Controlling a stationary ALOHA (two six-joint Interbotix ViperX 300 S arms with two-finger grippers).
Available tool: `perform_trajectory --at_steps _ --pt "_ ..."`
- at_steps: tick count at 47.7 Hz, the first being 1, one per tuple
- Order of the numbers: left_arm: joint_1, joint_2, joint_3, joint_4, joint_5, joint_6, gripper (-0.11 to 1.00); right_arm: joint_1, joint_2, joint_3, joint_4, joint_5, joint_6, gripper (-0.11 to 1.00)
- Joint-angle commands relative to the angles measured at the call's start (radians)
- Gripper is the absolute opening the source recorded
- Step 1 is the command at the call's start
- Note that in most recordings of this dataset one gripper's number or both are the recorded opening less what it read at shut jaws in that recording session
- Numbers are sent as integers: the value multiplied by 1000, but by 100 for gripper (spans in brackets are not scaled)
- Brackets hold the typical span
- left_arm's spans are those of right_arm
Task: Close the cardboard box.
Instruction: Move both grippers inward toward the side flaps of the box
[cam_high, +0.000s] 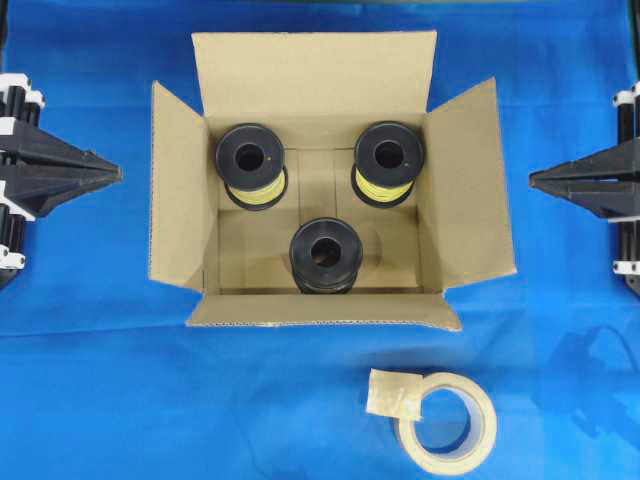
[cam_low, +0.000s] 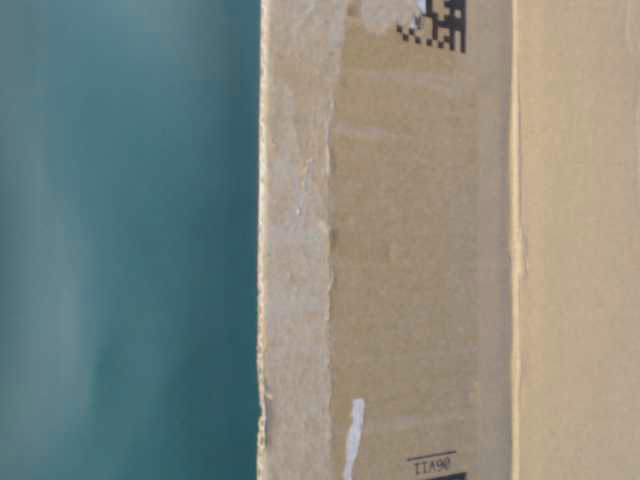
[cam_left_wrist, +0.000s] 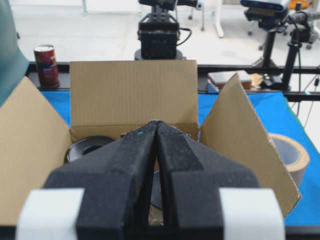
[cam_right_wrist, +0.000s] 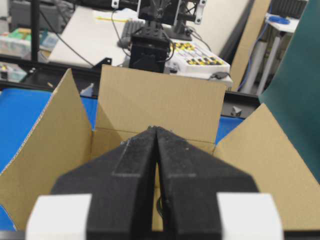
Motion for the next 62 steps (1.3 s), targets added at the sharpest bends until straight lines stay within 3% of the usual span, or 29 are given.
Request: perform_trajectory --at_steps 1,8,18,26,45,62 --pt "-9 5 -5 -26 8 8 0 -5 -2 -21 0 2 3 0" --pt "-9 -9 -2 -31 63 5 0 -6 -15 -26 6 54 8 0" --pt "0 -46 20 -34 213 -6 0 -14 -38 -18 61 218 15 0" --pt "8 -21 74 -34 233 -9 0 -38 -31 23 98 278 15 0" --pt "5 184 158 -37 109 -38 0 -41 166 137 141 163 17 0" --pt "0 310 167 -37 -23 -41 0 -41 327 130 155 40 17 0"
